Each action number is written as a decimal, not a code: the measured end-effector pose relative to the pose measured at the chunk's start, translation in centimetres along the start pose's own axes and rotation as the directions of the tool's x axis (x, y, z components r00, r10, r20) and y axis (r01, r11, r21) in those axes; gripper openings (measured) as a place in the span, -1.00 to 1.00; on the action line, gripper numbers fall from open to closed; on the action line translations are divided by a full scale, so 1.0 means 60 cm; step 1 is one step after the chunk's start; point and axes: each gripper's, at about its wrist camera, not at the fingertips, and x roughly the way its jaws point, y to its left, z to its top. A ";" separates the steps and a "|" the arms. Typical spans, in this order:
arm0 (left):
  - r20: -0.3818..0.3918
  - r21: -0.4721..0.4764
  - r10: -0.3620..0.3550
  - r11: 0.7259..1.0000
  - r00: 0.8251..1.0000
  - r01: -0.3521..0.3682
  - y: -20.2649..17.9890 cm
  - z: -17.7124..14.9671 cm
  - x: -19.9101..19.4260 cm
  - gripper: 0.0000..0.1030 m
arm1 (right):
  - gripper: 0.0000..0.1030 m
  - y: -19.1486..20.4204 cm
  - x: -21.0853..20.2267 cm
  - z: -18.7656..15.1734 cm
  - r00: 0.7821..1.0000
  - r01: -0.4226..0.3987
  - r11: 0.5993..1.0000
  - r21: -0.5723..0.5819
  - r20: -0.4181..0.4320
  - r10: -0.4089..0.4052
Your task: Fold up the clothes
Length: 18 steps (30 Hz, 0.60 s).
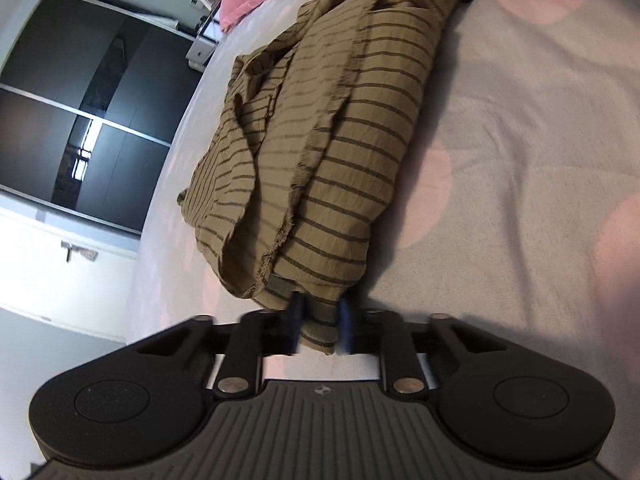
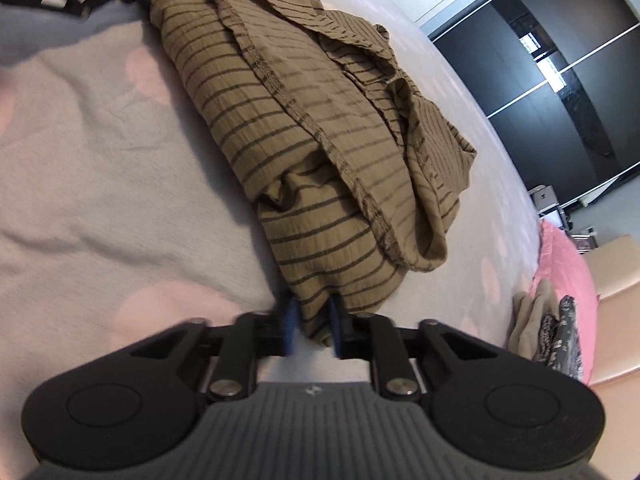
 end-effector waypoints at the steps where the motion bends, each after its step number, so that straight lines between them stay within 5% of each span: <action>1: 0.002 -0.021 0.002 1.000 1.000 -0.001 0.009 0.000 -0.002 -0.93 | -0.94 -0.004 0.000 -0.001 1.000 0.012 1.000 0.003 -0.006 -0.012; 5: -0.004 -0.057 0.019 0.998 1.000 -0.019 0.034 -0.007 -0.013 -0.96 | -0.96 -0.029 -0.006 -0.007 0.998 0.039 0.999 0.035 -0.043 -0.037; 15: 0.006 0.066 0.017 0.998 1.000 -0.017 0.005 -0.025 -0.002 -0.86 | -0.89 -0.015 -0.010 -0.017 0.998 0.033 0.999 -0.018 -0.045 -0.034; 18: 0.032 0.095 0.027 0.995 0.999 -0.030 -0.004 -0.029 -0.009 -0.49 | -0.22 -0.014 -0.025 -0.021 0.999 0.032 0.999 -0.022 -0.013 -0.032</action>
